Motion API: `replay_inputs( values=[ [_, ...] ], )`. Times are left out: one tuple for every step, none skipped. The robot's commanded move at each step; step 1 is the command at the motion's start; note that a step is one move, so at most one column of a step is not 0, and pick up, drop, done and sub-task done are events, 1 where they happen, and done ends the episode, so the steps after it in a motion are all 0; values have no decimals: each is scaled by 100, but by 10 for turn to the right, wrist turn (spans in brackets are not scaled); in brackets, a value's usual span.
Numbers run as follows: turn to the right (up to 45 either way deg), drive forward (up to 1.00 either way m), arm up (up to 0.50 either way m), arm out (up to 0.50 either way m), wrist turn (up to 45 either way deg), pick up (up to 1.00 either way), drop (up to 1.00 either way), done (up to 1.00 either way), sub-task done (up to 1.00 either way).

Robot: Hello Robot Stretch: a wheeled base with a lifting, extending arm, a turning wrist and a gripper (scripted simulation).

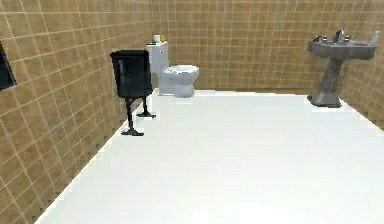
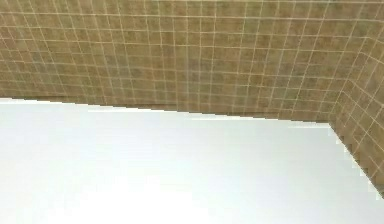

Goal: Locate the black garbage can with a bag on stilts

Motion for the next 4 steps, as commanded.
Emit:
replay_inputs(
  values=[
    [0, 100, 0, 0, 0, 0, 0, 0, 0],
    [-30, 0, 0, 0, 0, 0, 0, 0, 0],
    [0, 60, 0, 0, 0, 0, 0, 0, 0],
    [-330, 0, 0, 0, 0, 0, 0, 0, 0]
  ],
)
